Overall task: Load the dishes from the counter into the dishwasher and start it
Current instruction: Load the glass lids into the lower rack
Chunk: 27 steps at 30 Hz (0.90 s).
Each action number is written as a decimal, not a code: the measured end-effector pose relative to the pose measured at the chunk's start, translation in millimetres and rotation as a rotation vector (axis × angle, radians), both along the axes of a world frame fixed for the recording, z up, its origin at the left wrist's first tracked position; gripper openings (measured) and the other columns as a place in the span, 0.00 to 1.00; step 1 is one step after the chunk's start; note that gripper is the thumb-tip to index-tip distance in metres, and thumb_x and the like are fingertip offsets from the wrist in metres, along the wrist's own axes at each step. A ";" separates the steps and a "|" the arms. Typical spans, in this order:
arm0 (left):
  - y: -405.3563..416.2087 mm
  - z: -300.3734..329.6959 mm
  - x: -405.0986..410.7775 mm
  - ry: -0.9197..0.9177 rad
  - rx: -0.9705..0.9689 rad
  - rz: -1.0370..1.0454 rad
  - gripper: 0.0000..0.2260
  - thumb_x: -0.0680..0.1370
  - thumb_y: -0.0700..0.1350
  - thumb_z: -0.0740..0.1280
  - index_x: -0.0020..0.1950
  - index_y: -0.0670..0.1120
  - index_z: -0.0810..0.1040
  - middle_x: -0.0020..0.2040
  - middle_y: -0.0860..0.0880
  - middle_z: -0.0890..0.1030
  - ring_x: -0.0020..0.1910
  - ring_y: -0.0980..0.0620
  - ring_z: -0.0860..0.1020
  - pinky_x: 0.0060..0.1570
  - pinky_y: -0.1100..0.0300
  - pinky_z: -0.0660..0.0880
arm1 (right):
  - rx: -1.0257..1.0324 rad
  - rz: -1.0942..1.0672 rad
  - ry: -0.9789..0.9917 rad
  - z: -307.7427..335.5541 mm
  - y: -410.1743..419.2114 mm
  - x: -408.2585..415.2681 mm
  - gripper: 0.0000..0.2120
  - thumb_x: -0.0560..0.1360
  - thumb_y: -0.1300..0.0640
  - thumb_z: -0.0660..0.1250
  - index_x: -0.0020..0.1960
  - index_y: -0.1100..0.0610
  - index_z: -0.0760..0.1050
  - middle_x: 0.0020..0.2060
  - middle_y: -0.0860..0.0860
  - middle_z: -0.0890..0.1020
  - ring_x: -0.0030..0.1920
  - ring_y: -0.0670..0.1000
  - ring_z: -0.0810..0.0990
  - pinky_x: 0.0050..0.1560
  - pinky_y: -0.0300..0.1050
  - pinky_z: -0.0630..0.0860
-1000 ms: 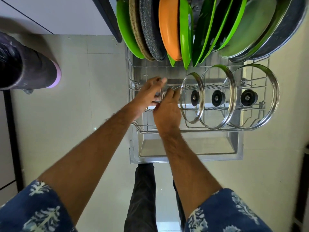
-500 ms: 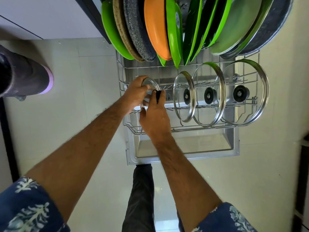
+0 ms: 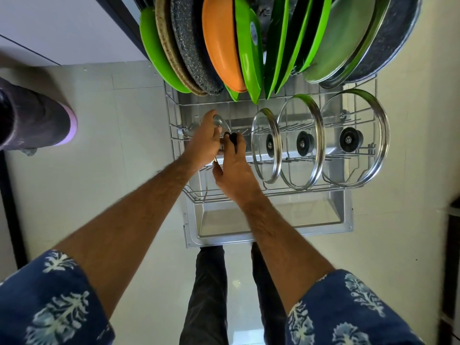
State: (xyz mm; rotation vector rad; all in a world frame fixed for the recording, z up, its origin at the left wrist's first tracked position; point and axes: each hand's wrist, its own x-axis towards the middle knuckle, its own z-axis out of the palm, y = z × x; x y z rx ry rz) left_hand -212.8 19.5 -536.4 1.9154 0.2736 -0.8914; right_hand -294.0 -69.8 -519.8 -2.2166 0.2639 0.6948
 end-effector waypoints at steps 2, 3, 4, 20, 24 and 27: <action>1.3 2.5 -3.3 0.017 -0.016 0.029 0.21 0.83 0.34 0.55 0.75 0.46 0.61 0.57 0.38 0.76 0.56 0.33 0.80 0.48 0.39 0.81 | 0.008 0.005 -0.035 0.1 -2.1 -2.2 0.36 0.78 0.60 0.67 0.79 0.62 0.51 0.79 0.61 0.46 0.70 0.61 0.72 0.64 0.53 0.76; 1.5 4.7 -4.8 0.024 -0.031 0.043 0.21 0.83 0.34 0.55 0.75 0.46 0.60 0.54 0.41 0.76 0.56 0.34 0.80 0.48 0.41 0.81 | 0.007 0.004 -0.041 1.9 -2.3 -3.5 0.36 0.77 0.61 0.67 0.79 0.62 0.52 0.79 0.61 0.47 0.70 0.61 0.72 0.65 0.52 0.76; 1.5 7.8 -5.9 0.022 -0.042 0.049 0.21 0.84 0.35 0.56 0.76 0.47 0.60 0.52 0.45 0.77 0.56 0.36 0.81 0.48 0.41 0.81 | 0.009 0.002 -0.049 4.9 -2.1 -4.9 0.36 0.77 0.61 0.68 0.79 0.63 0.52 0.78 0.61 0.47 0.70 0.61 0.72 0.65 0.52 0.76; -36.2 25.8 -15.4 0.053 -0.100 0.137 0.26 0.83 0.37 0.60 0.80 0.46 0.56 0.65 0.46 0.73 0.61 0.49 0.75 0.65 0.50 0.75 | -0.041 -0.040 -0.076 33.2 -32.3 -13.9 0.36 0.77 0.69 0.63 0.80 0.62 0.50 0.79 0.60 0.46 0.76 0.59 0.61 0.68 0.51 0.72; -43.5 24.3 -12.0 0.072 -0.062 0.108 0.28 0.82 0.35 0.60 0.80 0.45 0.54 0.69 0.39 0.74 0.64 0.46 0.75 0.67 0.47 0.73 | -0.014 -0.055 0.001 36.4 -35.7 -7.3 0.40 0.74 0.74 0.62 0.80 0.62 0.47 0.79 0.60 0.43 0.75 0.60 0.63 0.67 0.47 0.72; -47.4 26.1 -9.6 0.155 -0.098 0.127 0.32 0.81 0.37 0.62 0.81 0.49 0.51 0.74 0.40 0.69 0.70 0.42 0.72 0.65 0.44 0.73 | -0.012 -0.015 0.114 42.6 -41.7 1.1 0.42 0.73 0.75 0.62 0.80 0.62 0.45 0.79 0.60 0.41 0.71 0.61 0.69 0.64 0.46 0.74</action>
